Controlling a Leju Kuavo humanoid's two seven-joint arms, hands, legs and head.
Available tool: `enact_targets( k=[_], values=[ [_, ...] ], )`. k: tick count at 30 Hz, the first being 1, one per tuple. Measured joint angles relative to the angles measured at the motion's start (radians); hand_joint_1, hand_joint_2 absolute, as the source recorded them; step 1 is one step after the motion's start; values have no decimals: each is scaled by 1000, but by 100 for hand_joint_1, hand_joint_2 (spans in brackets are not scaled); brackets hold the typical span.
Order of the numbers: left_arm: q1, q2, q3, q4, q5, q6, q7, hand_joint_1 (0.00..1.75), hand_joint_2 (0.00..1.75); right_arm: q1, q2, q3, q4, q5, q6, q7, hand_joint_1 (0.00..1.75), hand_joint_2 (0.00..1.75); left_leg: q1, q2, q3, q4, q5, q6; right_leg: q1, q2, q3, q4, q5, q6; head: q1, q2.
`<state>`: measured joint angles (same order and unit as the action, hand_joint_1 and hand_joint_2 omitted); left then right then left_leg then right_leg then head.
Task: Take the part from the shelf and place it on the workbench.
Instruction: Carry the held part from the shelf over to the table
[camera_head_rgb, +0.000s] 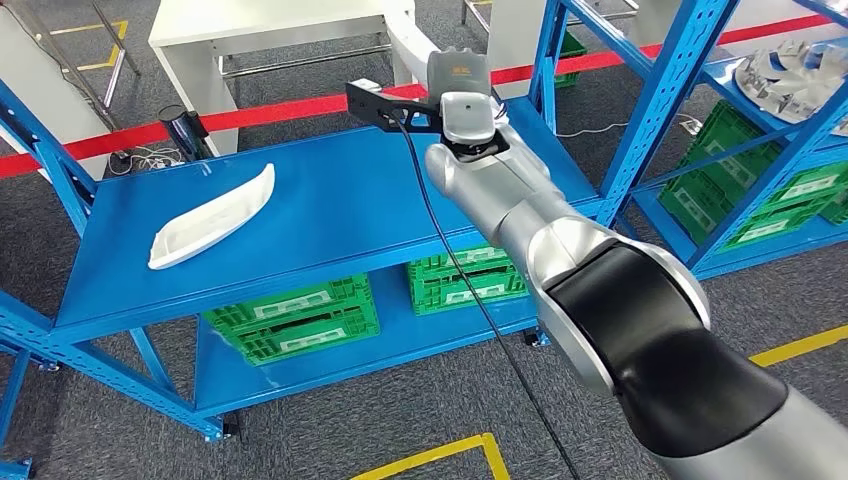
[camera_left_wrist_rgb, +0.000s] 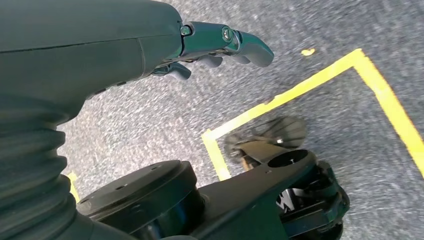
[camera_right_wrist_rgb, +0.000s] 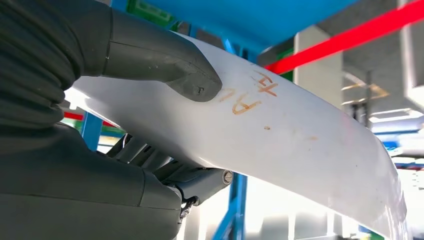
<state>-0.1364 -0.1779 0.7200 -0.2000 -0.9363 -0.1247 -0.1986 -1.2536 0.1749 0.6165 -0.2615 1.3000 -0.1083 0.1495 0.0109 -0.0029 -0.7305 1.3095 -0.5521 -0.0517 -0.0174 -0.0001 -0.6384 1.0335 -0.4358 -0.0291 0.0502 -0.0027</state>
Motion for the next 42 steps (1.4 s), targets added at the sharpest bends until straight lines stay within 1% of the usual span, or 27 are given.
enact_targets(
  k=[2, 4, 6, 8, 9, 11, 13, 14, 15, 17, 19, 20, 21, 23, 24, 26, 28, 29, 30, 31, 32, 33, 35, 36, 38, 40, 42],
  values=[
    [0, 1, 1, 0, 0, 0, -1, 0, 175, 3, 8, 0, 0, 1, -2, -1, 175, 175, 4, 0, 76, -76, 47, -2, -2, -2, -25, 3, 19, 8, 0, 0],
    [-1, 0, 1, 0, 0, 0, -4, 0, 175, 0, 14, 0, -1, 1, -7, -3, 175, 175, 3, -2, 175, -211, 43, 2, -1, -3, -42, 6, 36, 19, 0, 0],
    [-1, 0, 1, -1, 0, 0, -7, 0, 175, -3, 20, 0, -1, 3, -11, -3, 175, 175, -2, -6, 215, -280, 23, 15, 1, -4, -47, 3, 55, 32, 0, 0],
    [-1, 0, 1, -1, 0, 0, -8, 0, 175, -2, 22, 0, -1, 5, -11, -4, 175, 175, -4, -5, 204, -286, 36, 35, -1, -3, -51, -1, 65, 45, 0, 0],
    [0, 0, 2, -1, 0, 0, -9, 0, 175, -2, 22, 0, -1, 6, -11, -3, 175, 175, -3, -3, 197, -288, 46, 45, -2, -2, -58, 10, 48, 50, 0, 0],
    [-1, 0, 2, -1, 0, 0, -10, 0, 175, -2, 22, 0, 0, 7, -11, -3, 175, 175, -2, 1, 173, -291, 72, 61, -3, -1, -87, 91, -39, 56, 1, 0],
    [0, 0, 2, -1, 0, 0, -11, 0, 175, -2, 22, 0, 0, 8, -9, -1, 175, 175, -5, 1, 141, -289, 97, 68, 1, 0, -120, 224, -128, 57, 2, 0],
    [0, 0, 2, -1, 0, 0, -12, 0, 175, -1, 22, 0, 0, 9, -8, 1, 175, 175, -7, 1, 125, -288, 109, 69, 3, 0, -125, 274, -141, 56, 2, 0],
    [1, 0, 2, -1, 0, 0, -13, 0, 175, 1, 22, 0, 0, 9, -7, 4, 175, 175, -10, 1, 109, -286, 120, 70, 5, 0, -116, 296, -133, 53, 2, 0],
    [1, -1, 2, -1, -1, 0, -15, 0, 175, 1, 22, 0, 0, 10, -6, 8, 175, 175, -15, 1, 79, -283, 142, 69, 13, 0, -46, 236, -87, 38, 2, 0],
    [1, -4, 2, -1, -5, 0, -16, 0, 175, -3, 21, 0, -1, 12, -6, 11, 175, 175, -19, 1, 59, -279, 161, 65, 24, -1, 64, 92, -85, 16, 1, 0],
    [1, -5, 2, -1, -8, 1, -16, 0, 175, -5, 21, -2, -2, 12, -6, 11, 175, 175, -19, 1, 55, -279, 170, 61, 29, -2, 101, 38, -95, 9, 1, 0],
    [1, -6, 2, -1, -12, 1, -15, 0, 175, -7, 19, -5, -3, 13, -6, 12, 175, 175, -18, 2, 53, -281, 179, 55, 32, -2, 121, 4, -104, 4, 2, 0],
    [1, -6, 2, -1, -17, 1, -13, 0, 175, -7, 14, -12, -3, 14, -6, 13, 175, 175, -15, 2, 50, -288, 195, 43, 32, -4, 116, -12, -88, -2, 5, 0],
    [2, -6, 2, 0, -19, 1, -11, 0, 175, -7, 10, -14, -3, 14, -7, 14, 175, 175, -15, 1, 43, -284, 186, 36, 29, -5, 110, -18, -76, -6, 5, 0],
    [3, -5, 2, 0, -22, 1, -9, 0, 175, -6, 5, -17, -3, 15, -7, 15, 175, 175, -13, -1, 22, -228, 114, 23, 20, -8, 89, -27, -47, -15, 2, 0],
    [2, -5, 2, 0, -22, 1, -5, 0, 175, -4, -1, -23, -3, 15, -8, 14, 175, 175, -6, -1, -3, -105, 19, 11, 17, -8, 56, -27, -20, -17, -1, 0],
    [2, -5, 2, 0, -22, 1, -3, 0, 175, -1, -5, -26, -3, 16, -8, 13, 175, 175, -3, -1, -9, -49, 0, 6, 16, -8, 39, -26, -7, -15, -1, 0],
    [1, -5, 2, 0, -22, 1, -1, 0, 175, 2, -8, -30, -3, 17, -9, 12, 175, 175, 0, -1, -4, -13, 7, 2, 14, -8, 21, -25, 7, -13, -1, 0],
    [1, -5, 2, 0, -22, 1, 2, 0, 175, 5, -12, -33, -3, 17, -9, 13, 175, 175, 2, -1, 14, -8, 32, -1, 12, -8, 4, -23, 19, -9, -1, 0],
    [0, -5, 2, -1, -22, 1, 3, 0, 175, 7, -17, -36, -3, 18, -9, 13, 175, 175, 4, -1, 49, -37, 61, -3, 10, -8, -13, -21, 31, -5, -1, 0],
    [-1, -5, 2, -1, -23, 1, 4, 0, 175, 8, -21, -39, -3, 18, -10, 14, 175, 175, 5, -1, 100, -97, 70, -3, 9, -9, -28, -17, 42, 1, -1, 0],
    [-3, -5, 2, -3, -23, 1, 4, 0, 175, 8, -30, -45, -4, 20, -12, 14, 175, 175, 1, -3, 199, -237, 41, 6, 8, -10, -48, -10, 61, 14, 0, 0],
    [-5, -5, 2, -3, -24, 1, 4, 0, 175, 8, -34, -47, -5, 20, -13, 14, 175, 175, -2, -4, 224, -280, 22, 14, 8, -11, -53, -11, 71, 21, 0, 0],
    [-6, -5, 2, -3, -24, 1, 4, 0, 175, 10, -41, -49, -5, 21, -14, 14, 175, 175, -5, -3, 220, -298, 25, 35, 7, -11, -57, -17, 90, 34, 0, 0],
    [-7, -5, 2, -4, -25, 1, 5, 0, 175, 11, -51, -51, -4, 21, -14, 14, 175, 175, -4, 2, 204, -301, 48, 54, 4, -8, -71, 7, 56, 46, 1, 0],
    [-8, -6, 2, -4, -29, 1, 5, 0, 175, 12, -60, -53, -4, 21, -14, 14, 175, 175, -3, 5, 179, -301, 74, 67, 2, -5, -101, 105, -46, 53, 2, 0]
  ],
)
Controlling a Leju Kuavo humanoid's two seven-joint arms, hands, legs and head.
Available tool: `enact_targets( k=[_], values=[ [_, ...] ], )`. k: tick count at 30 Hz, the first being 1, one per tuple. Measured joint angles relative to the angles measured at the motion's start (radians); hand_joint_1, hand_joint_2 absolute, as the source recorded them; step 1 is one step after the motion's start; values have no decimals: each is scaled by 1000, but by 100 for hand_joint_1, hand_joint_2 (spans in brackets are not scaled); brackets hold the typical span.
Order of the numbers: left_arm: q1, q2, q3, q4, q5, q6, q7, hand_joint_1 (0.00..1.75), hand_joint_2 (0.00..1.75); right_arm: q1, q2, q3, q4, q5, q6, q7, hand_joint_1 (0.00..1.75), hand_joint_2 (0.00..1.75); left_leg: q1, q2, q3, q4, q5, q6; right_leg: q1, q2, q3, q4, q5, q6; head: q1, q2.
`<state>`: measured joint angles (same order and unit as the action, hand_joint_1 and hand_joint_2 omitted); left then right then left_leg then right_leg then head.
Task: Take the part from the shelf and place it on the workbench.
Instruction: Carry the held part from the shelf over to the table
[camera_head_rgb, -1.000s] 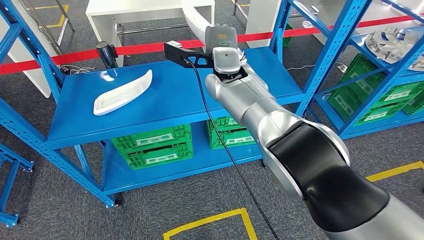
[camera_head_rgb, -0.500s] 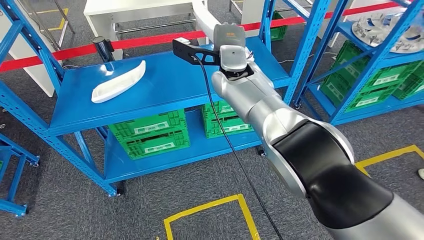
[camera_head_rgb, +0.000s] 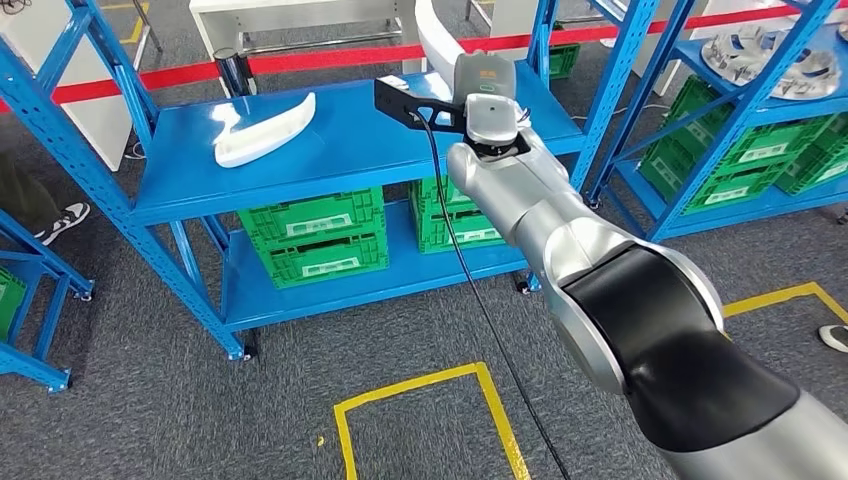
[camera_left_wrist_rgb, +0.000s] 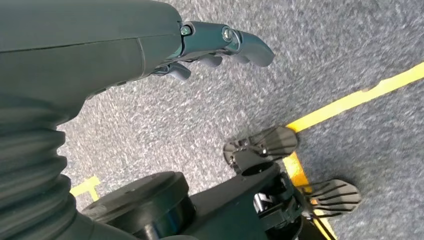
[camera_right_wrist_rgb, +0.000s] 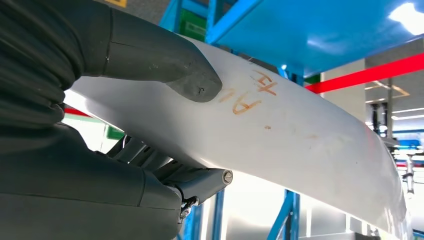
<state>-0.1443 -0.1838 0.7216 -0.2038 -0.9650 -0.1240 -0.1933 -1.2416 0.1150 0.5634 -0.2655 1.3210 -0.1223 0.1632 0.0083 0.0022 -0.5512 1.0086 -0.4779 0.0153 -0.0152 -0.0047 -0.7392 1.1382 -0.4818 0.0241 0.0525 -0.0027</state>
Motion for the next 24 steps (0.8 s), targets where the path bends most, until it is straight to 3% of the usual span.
enact_targets(
  k=[1, 2, 3, 4, 6, 8, 10, 12, 13, 14, 16, 17, 18, 20, 21, 22, 24],
  values=[
    [0, 0, 0, 0, -2, 0, 1, 0, 175, 1, -3, -2, 0, 0, 0, -1, 175, 175, -1, 0, -16, 1, 12, 2, 0, 1, -15, 66, -46, 2, 0, 0],
    [0, 0, 0, 0, -3, 0, 2, 0, 175, 2, -5, -3, 0, 0, 0, -2, 175, 175, -1, 0, -32, 3, 24, 3, 0, 1, -24, 127, -71, 4, 0, 0],
    [0, 0, 0, 0, -4, 0, 3, 0, 175, 4, -7, -4, 0, 0, 0, -3, 175, 175, -2, 0, -48, 6, 35, 3, 0, 2, -22, 165, -71, 4, 0, 0],
    [0, 0, 0, 0, -4, 0, 3, 0, 175, 6, -9, -5, 0, 1, 0, -4, 175, 175, -2, 1, -66, 11, 45, 1, 0, 2, -5, 172, -52, 4, 0, 0],
    [-1, 0, 0, 0, -4, 0, 4, 0, 175, 8, -10, -6, 0, 3, -1, -5, 175, 175, -2, 1, -99, 22, 64, -4, 1, 2, 76, 85, -12, -2, 0, 0],
    [-1, -1, -1, 0, -4, 0, 4, 0, 175, 8, -9, -9, -1, 4, -2, -5, 175, 175, -4, 1, -119, 29, 79, -14, 5, 3, 165, -43, -27, -12, 0, 0],
    [-2, -2, -1, 0, -4, 0, 3, 0, 175, 8, -9, -11, -2, 6, -3, -5, 175, 175, -4, 0, -125, 26, 96, -27, 12, 5, 193, -97, -45, -24, 1, 0],
    [-1, -1, -1, 0, -4, 0, 4, 0, 175, 8, -9, -11, -2, 7, -4, -5, 175, 175, -3, -3, -129, 21, 107, -40, 10, 3, 182, -104, -26, -37, 2, 0],
    [0, -1, -1, 0, -4, 0, 4, 0, 175, 8, -8, -11, -2, 8, -4, -5, 175, 175, -2, -4, -135, 31, 89, -46, 8, 1, 175, -109, -13, -45, 1, 0],
    [1, 0, -1, 0, -4, 0, 5, 0, 175, 8, -8, -12, -2, 8, -4, -6, 175, 175, -1, -6, -146, 60, 52, -50, 5, 0, 166, -114, 1, -52, -1, 0],
    [0, 0, -1, 0, -4, 0, 5, 0, 175, 8, -7, -12, -2, 9, -4, -6, 175, 175, 1, -6, -172, 171, -52, -57, 4, -1, 140, -117, 28, -60, -4, 0],
    [0, 0, -1, 0, -4, 0, 5, 0, 175, 8, -7, -12, -2, 9, -3, -5, 175, 175, 1, -6, -181, 232, -86, -60, 4, -1, 125, -117, 40, -60, -4, 0],
    [-1, 0, -1, 0, -4, 0, 5, 0, 175, 8, -7, -12, -2, 9, -3, -5, 175, 175, 1, -6, -181, 277, -95, -61, 4, -1, 109, -116, 53, -59, -4, 0],
    [-2, 0, -1, 0, -6, 0, 6, 0, 175, 9, -8, -12, -2, 9, -2, -4, 175, 175, 1, -5, -142, 282, -57, -60, 4, -1, 76, -114, 78, -56, -4, 0],
    [-3, 0, -2, 0, -6, 0, 8, 0, 175, 9, -8, -13, -2, 9, -1, -4, 175, 175, 1, -6, -100, 240, -32, -58, 4, 0, 60, -113, 91, -53, -4, 0],
    [-6, 0, -2, 0, -8, 0, 10, 0, 175, 8, -10, -13, -2, 9, -1, -3, 175, 175, -1, -6, -43, 171, -30, -53, 5, 0, 48, -111, 102, -49, -4, 0],
    [-12, 0, -2, -1, -12, 0, 13, 0, 175, 6, -14, -15, -3, 9, -1, -2, 175, 175, -7, -7, 41, 46, -55, -42, 6, -3, 34, -111, 123, -38, -3, 0]
  ],
)
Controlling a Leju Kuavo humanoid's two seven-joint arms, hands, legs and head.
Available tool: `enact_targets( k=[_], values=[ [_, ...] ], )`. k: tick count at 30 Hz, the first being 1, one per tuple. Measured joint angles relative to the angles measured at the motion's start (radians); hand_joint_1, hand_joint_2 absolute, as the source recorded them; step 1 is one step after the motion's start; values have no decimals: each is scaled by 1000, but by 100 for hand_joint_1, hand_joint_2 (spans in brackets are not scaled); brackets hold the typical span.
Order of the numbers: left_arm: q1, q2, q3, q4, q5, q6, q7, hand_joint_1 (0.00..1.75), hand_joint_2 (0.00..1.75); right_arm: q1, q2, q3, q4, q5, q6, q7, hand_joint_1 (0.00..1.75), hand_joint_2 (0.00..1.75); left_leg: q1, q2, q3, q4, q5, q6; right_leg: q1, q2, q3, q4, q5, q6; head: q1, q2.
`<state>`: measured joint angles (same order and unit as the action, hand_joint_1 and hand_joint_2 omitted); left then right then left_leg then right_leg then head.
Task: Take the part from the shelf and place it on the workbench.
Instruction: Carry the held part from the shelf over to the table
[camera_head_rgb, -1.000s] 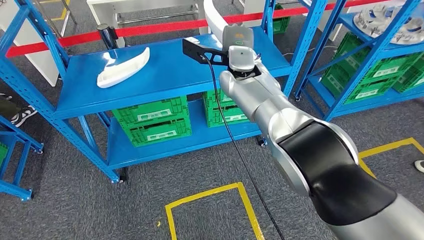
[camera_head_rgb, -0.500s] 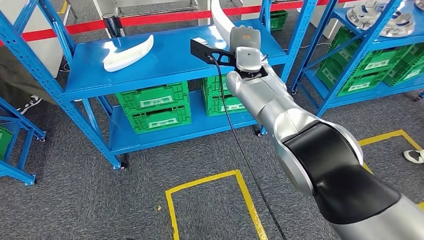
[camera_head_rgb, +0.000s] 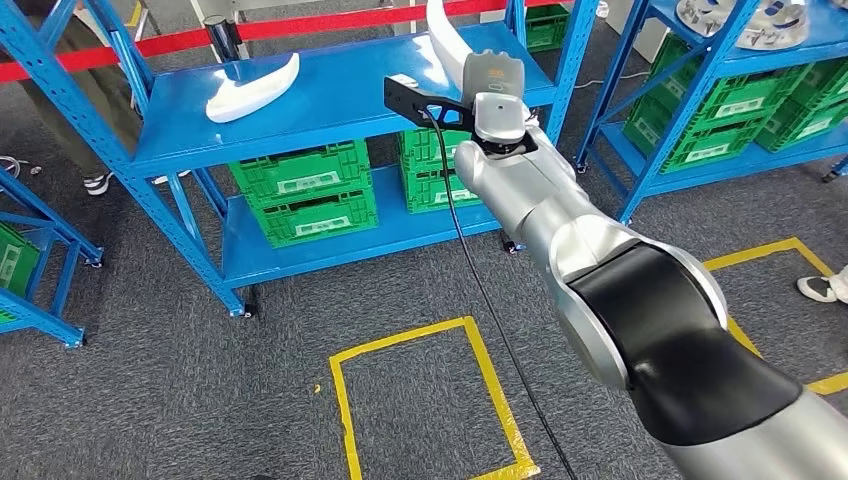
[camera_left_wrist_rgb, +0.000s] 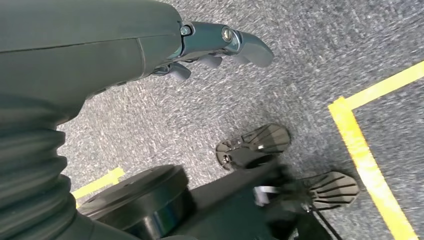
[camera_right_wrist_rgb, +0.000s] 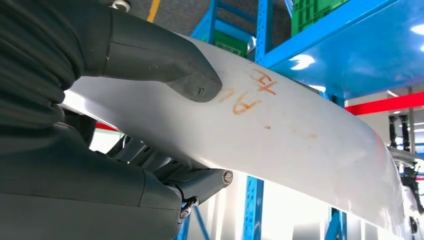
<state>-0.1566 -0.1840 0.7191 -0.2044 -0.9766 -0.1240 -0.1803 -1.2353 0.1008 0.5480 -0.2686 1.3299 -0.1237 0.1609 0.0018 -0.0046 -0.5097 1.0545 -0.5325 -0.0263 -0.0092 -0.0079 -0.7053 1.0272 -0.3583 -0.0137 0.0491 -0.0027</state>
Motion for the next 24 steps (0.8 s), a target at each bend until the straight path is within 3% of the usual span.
enact_targets(
  k=[1, 3, 4, 6, 8, 9, 10, 11, 12, 13, 15, 16, 18, 19, 20, 23, 24],
  values=[
    [-3, 0, 0, 0, -2, 0, 2, 0, 175, -1, -3, -1, 0, 0, 0, 0, 175, 175, -4, 0, 17, -34, -12, 6, 0, -2, -2, -4, 12, 7, -1, 0],
    [-5, -1, -1, 0, -3, 0, 6, 0, 175, -2, -10, -3, 0, 1, 1, 2, 175, 175, -4, 1, 4, -46, 4, 21, -2, -3, -4, -15, 30, 19, -3, 0],
    [-6, -2, -2, 0, -5, 0, 9, 0, 175, -2, -15, -4, 0, 1, 2, 3, 175, 175, -2, 3, -3, -48, 17, 30, -2, -1, -10, -8, 15, 25, -4, 0],
    [-11, -4, -4, 1, -8, 0, 12, 0, 175, -4, -26, -6, 1, 3, 5, 5, 175, 175, 2, 7, -28, -52, 47, 44, -5, 3, -38, 68, -73, 35, -1, 0],
    [-14, -6, -7, 1, -9, 0, 13, 0, 175, -6, -34, -9, 1, 6, 6, 6, 175, 175, 2, 7, -64, -50, 76, 49, -5, 5, -72, 207, -170, 42, 1, 0],
    [-15, -7, -8, 1, -10, 0, 13, 0, 175, -6, -36, -10, 2, 8, 6, 6, 175, 175, 2, 8, -82, -48, 88, 49, -5, 5, -80, 265, -186, 44, 1, 0],
    [-15, -8, -8, 1, -10, 0, 13, 0, 175, -6, -38, -12, 2, 9, 7, 6, 175, 175, 2, 9, -101, -44, 101, 48, -6, 5, -73, 297, -177, 46, 1, 0],
    [-15, -8, -8, 1, -10, 0, 13, 0, 175, -6, -39, -13, 1, 11, 7, 6, 175, 175, 2, 11, -120, -41, 113, 46, -6, 5, -50, 297, -153, 46, 1, 0],
    [-16, -9, -8, 1, -9, 0, 12, 0, 175, -6, -39, -15, 1, 12, 6, 7, 175, 175, 3, 11, -138, -36, 124, 43, -7, 5, -7, 258, -129, 46, 1, 0],
    [-16, -9, -9, 0, -9, 0, 12, 0, 175, -8, -40, -16, 1, 14, 6, 7, 175, 175, 3, 12, -155, -30, 133, 38, -7, 5, 49, 194, -125, 45, 1, 0],
    [-17, -10, -9, 0, -7, 0, 9, 0, 175, -13, -38, -18, -1, 17, 5, 7, 175, 175, 1, 12, -175, -20, 150, 27, -4, 7, 144, 62, -159, 34, 1, 0],
    [-17, -11, -10, 0, -6, 0, 8, 0, 175, -15, -38, -19, -1, 19, 5, 7, 175, 175, -1, 12, -180, -20, 160, 20, -2, 9, 165, 25, -176, 26, 2, 0],
    [-16, -11, -10, 0, -3, 0, 6, 0, 175, -15, -37, -21, -2, 23, 5, 8, 175, 175, 0, 11, -185, -26, 177, 7, 0, 7, 161, 11, -168, 10, 3, 0],
    [-15, -11, -10, 0, -3, 0, 5, 0, 175, -15, -37, -21, -2, 24, 5, 8, 175, 175, 2, 10, -193, -20, 169, 1, -2, 5, 153, 11, -157, 2, 3, 0],
    [-14, -11, -10, 0, -2, 0, 5, 0, 175, -14, -37, -21, -2, 24, 6, 9, 175, 175, 3, 9, -204, 0, 142, -4, -3, 3, 142, 9, -145, -5, 3, 0],
    [-14, -11, -13, 1, -1, 0, 4, 0, 175, -15, -35, -21, -2, 28, 7, 10, 175, 175, 6, 8, -248, 164, 0, -15, -3, 1, 99, 8, -107, -16, 0, 0],
    [-15, -11, -14, 1, 0, 0, 4, 0, 175, -14, -35, -22, -2, 29, 7, 10, 175, 175, 6, 8, -255, 222, -24, -16, -2, 1, 83, 9, -94, -17, 0, 0]
  ],
)
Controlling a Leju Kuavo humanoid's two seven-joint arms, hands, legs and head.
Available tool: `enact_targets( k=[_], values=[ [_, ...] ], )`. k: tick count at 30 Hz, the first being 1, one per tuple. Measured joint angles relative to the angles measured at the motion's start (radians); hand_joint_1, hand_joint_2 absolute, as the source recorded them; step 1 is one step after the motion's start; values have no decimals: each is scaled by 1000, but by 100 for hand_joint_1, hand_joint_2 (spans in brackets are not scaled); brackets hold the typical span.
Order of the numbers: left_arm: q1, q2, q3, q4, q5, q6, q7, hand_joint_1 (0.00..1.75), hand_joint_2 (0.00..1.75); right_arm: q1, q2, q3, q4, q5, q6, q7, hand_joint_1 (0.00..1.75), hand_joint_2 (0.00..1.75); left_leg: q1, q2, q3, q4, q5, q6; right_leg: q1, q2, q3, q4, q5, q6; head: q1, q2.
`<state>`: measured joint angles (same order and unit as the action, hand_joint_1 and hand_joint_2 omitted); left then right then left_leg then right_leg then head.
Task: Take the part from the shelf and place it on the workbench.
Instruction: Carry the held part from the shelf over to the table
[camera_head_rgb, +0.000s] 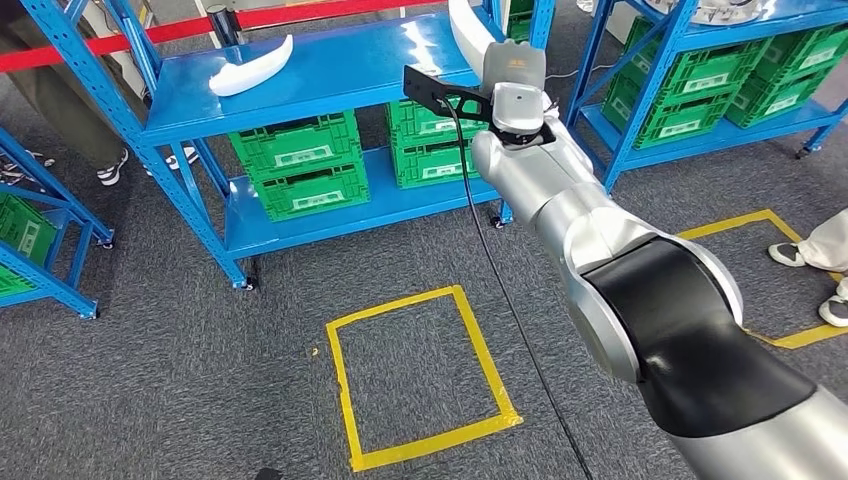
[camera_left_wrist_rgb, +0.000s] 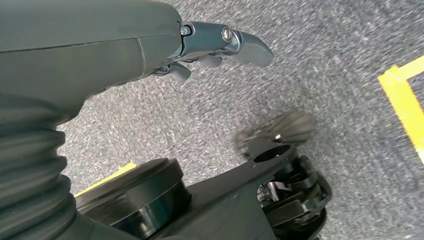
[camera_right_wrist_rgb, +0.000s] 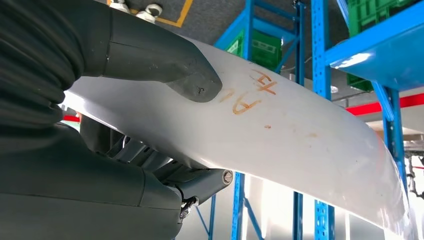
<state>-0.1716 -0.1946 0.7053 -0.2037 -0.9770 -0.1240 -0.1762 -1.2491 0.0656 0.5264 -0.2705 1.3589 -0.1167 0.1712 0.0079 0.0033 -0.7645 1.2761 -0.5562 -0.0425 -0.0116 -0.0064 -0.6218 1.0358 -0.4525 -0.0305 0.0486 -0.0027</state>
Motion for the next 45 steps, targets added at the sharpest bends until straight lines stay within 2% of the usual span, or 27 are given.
enact_targets(
  k=[2, 3, 4, 6, 8, 10, 11, 12, 14, 15, 16, 17, 19, 21, 22, 24, 26, 27, 28, 30, 31, 32, 35, 38, 41, 43, 45],
  values=[
    [-1, 0, -2, 0, 1, 0, 0, 0, 175, 2, 0, 0, 0, 1, 0, 0, 175, 175, -1, 0, 26, 35, 20, 4, 3, 0, -32, 1, 25, 1, 0, 0],
    [-1, 0, -2, 0, 1, 0, 0, 0, 175, 2, 0, 0, 0, 1, 0, 0, 175, 175, -2, -1, 62, 6, 44, 9, 4, 1, -47, 1, 38, 2, 0, 0],
    [-2, 1, -2, -1, 1, 0, 0, 0, 175, 2, 0, -1, 0, 1, 0, 0, 175, 175, -5, -2, 113, -53, 56, 17, 5, 0, -60, 1, 50, 4, 0, 0],
    [-5, 3, -2, -3, 2, 0, -1, 0, 175, -1, 0, -2, -2, 1, 0, 1, 175, 175, -14, -3, 214, -189, 38, 32, 6, -2, -76, 0, 70, 12, 1, 0],
    [-7, 4, -2, -4, 2, 0, -1, 0, 175, -3, 1, -3, -3, 2, 1, 2, 175, 175, -22, -3, 249, -258, 21, 42, 3, -5, -80, -8, 92, 24, 0, 0],
    [-5, 3, -3, -4, 4, 0, 1, 0, 175, -3, 2, -3, -2, 3, 2, 2, 175, 175, -19, -1, 238, -271, 43, 53, 2, -4, -85, -15, 99, 37, -2, 0],
    [-5, 3, -3, -3, 5, 0, 1, 0, 175, -3, 1, -3, -2, 3, 2, 3, 175, 175, -16, 1, 231, -276, 57, 60, 2, -1, -92, -2, 77, 42, -1, 0],
    [-5, 3, -3, -3, 6, 0, 2, 0, 175, -4, 1, -4, -2, 3, 3, 3, 175, 175, -12, 4, 222, -280, 72, 65, 2, 1, -105, 31, 36, 47, 0, 0],
    [-5, 2, -3, -3, 8, 0, 1, 0, 175, -3, 0, -5, -2, 3, 3, 3, 175, 175, -11, 5, 192, -279, 98, 72, -1, 3, -137, 156, -67, 55, 2, 0],
    [-4, 1, -3, -3, 8, 0, 1, 0, 175, -1, 0, -5, -2, 3, 3, 3, 175, 175, -10, 5, 176, -277, 109, 72, -2, 3, -148, 221, -96, 59, 2, 0],
    [-4, 1, -3, -3, 8, 0, 0, 0, 175, 2, 0, -6, -2, 3, 3, 3, 175, 175, -9, 5, 159, -274, 120, 70, -4, 3, -148, 265, -100, 62, 2, 0],
    [-3, 1, -3, -3, 8, 0, 0, 0, 175, 5, 0, -6, -2, 3, 3, 4, 175, 175, -8, 5, 143, -270, 130, 68, -6, 3, -133, 275, -84, 64, 2, 0],
    [-3, 1, -2, -3, 8, 0, -1, 0, 175, 7, 0, -7, -2, 3, 3, 4, 175, 175, -3, 6, 111, -258, 146, 59, -11, 3, -53, 193, -42, 71, 2, 0],
    [-3, 2, -2, -4, 8, 0, -2, 0, 175, 7, 3, -7, -3, 4, 2, 4, 175, 175, -4, 5, 88, -244, 155, 47, -11, 5, 38, 65, -57, 70, 4, 0],
    [-3, 2, -3, -5, 9, 0, -3, 0, 175, 7, 4, -8, -3, 4, 2, 4, 175, 175, -5, 5, 82, -240, 160, 40, -10, 6, 62, 24, -73, 64, 4, 0],
    [-1, 2, -3, -5, 10, 0, -3, 0, 175, 8, 6, -8, -3, 4, 2, 4, 175, 175, -6, 5, 77, -242, 172, 27, -7, 7, 64, 6, -80, 41, 4, 0],
    [1, 2, -3, -5, 11, 0, 0, 0, 175, 8, 7, -9, -4, 4, 3, 2, 175, 175, -3, 4, 69, -234, 159, 15, -6, 7, 56, 4, -70, 23, 3, 0],
    [2, 3, -2, -5, 11, 0, 1, 0, 175, 9, 7, -10, -4, 4, 3, -1, 175, 175, -4, 3, 71, -232, 137, 24, -5, 7, 52, 4, -66, 19, 2, 0],
    [3, 3, -2, -5, 13, 0, 3, 0, 175, 10, 7, -11, -4, 2, 2, -8, 175, 175, -5, 2, 72, -230, 123, 45, -3, 9, 48, 4, -62, 18, 0, 0],
    [2, 3, -2, -5, 17, 0, 5, 0, 175, 13, 8, -18, -4, -7, -4, -34, 175, 175, -8, -2, 76, -242, 152, 108, 2, 12, 42, 4, -54, 17, -2, 0],
    [2, 3, -2, -5, 20, 0, 7, 0, 175, 16, 9, -24, -4, -17, -9, -55, 175, 175, -8, -3, 74, -246, 177, 125, 4, 13, 39, 4, -51, 15, -2, 0],
    [1, 3, -2, -5, 22, 0, 9, 0, 175, 19, 10, -31, -4, -28, -16, -77, 175, 175, -8, -4, 72, -251, 196, 127, 5, 14, 37, 3, -48, 14, -2, 0],
    [0, 3, -2, -5, 29, 0, 19, 0, 175, 38, 19, -60, -7, -68, -40, -150, 175, 175, -6, -4, 74, -262, 202, 94, 5, 13, 32, 3, -45, 10, -2, 0],
    [1, 3, -2, -5, 40, 0, 28, 0, 175, 75, 43, -96, -22, -135, -62, -264, 175, 175, -5, -4, 75, -268, 205, 73, 5, 13, 31, 3, -44, 9, -2, 0],
    [5, 2, -2, -5, 51, 0, 31, 0, 175, 139, 85, -137, -48, -198, -78, -368, 175, 175, -1, -4, 77, -273, 205, 36, 6, 13, 29, 3, -44, 9, -2, 0],
    [8, 1, -2, -5, 55, 0, 30, 0, 175, 175, 105, -152, -60, -211, -80, -384, 175, 175, 0, -5, 76, -274, 205, 25, 6, 11, 28, 3, -44, 9, -3, 0],
    [13, 1, -1, -5, 60, 0, 30, 0, 175, 208, 120, -162, -78, -243, -65, -427, 175, 175, 0, -7, 75, -274, 205, 23, 6, 9, 27, 3, -44, 9, -2, 0]
  ],
)
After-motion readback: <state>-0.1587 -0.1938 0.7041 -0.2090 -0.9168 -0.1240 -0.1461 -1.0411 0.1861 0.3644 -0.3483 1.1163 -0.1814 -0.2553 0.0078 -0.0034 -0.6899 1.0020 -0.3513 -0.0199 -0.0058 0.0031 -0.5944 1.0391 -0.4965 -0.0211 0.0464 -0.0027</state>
